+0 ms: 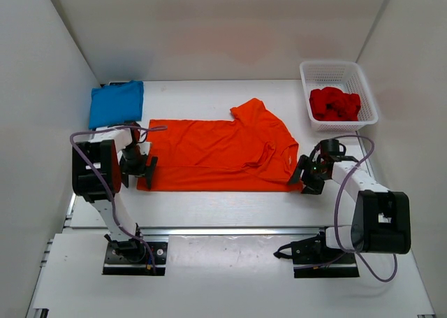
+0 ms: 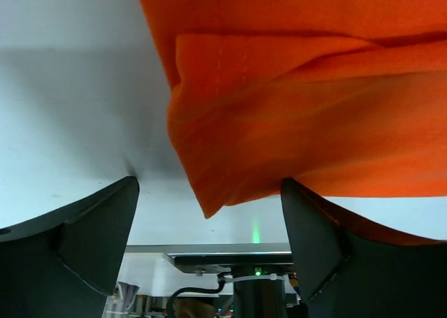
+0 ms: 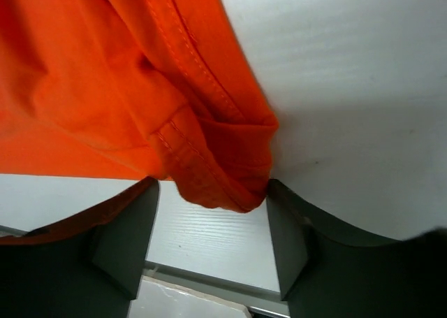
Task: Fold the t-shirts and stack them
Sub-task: Fold the flattened tshirt in 1/3 of the way
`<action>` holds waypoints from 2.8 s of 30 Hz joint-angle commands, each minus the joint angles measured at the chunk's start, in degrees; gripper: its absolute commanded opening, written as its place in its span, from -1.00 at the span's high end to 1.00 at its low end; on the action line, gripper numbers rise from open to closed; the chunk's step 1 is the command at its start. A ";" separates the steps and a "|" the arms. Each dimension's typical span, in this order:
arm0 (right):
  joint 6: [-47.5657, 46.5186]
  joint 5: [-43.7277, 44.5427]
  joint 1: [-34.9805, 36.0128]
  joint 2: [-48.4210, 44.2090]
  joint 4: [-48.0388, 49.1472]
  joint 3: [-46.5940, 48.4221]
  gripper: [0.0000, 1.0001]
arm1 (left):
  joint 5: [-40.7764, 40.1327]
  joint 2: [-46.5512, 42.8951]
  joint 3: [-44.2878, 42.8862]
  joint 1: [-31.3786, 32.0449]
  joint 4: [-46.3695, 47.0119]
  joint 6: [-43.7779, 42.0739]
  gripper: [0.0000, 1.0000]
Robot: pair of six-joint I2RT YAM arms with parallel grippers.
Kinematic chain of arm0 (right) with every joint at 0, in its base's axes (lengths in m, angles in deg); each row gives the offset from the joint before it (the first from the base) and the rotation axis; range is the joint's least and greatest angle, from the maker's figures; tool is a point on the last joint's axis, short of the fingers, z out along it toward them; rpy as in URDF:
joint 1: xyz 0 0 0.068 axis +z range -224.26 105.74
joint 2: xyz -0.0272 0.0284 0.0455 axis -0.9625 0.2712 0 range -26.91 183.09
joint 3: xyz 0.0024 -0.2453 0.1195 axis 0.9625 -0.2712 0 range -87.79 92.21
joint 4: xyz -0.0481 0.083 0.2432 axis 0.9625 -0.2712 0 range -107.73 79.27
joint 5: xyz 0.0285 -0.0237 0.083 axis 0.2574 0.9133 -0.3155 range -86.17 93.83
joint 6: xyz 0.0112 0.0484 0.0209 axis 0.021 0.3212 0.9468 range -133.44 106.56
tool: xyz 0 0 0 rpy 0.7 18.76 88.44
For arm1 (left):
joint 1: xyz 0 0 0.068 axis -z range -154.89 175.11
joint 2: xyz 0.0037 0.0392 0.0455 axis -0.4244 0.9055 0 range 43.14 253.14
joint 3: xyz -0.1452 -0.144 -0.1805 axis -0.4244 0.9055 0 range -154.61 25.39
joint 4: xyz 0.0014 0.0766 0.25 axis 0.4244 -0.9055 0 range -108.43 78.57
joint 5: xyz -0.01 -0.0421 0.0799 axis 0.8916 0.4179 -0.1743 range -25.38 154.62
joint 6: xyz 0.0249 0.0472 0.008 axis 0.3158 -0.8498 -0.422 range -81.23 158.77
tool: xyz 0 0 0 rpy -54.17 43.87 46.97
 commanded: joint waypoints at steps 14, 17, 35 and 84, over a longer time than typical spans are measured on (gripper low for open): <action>3.95 -0.70 -6.98 -6.44 4.49 -8.18 1.00 | -0.86 -3.03 4.59 0.25 1.73 0.72 0.82; 4.75 -0.62 -6.99 -7.84 -0.51 -7.22 1.00 | -1.65 -4.44 4.33 0.26 -0.98 -0.15 0.83; 4.66 8.34 -4.79 -18.40 -26.37 4.38 0.06 | -25.45 -20.24 4.87 0.78 0.04 -1.29 -0.97; 2.03 -0.96 7.95 -2.93 7.82 -6.69 0.82 | 6.53 13.49 -24.06 58.44 31.17 -13.42 -0.72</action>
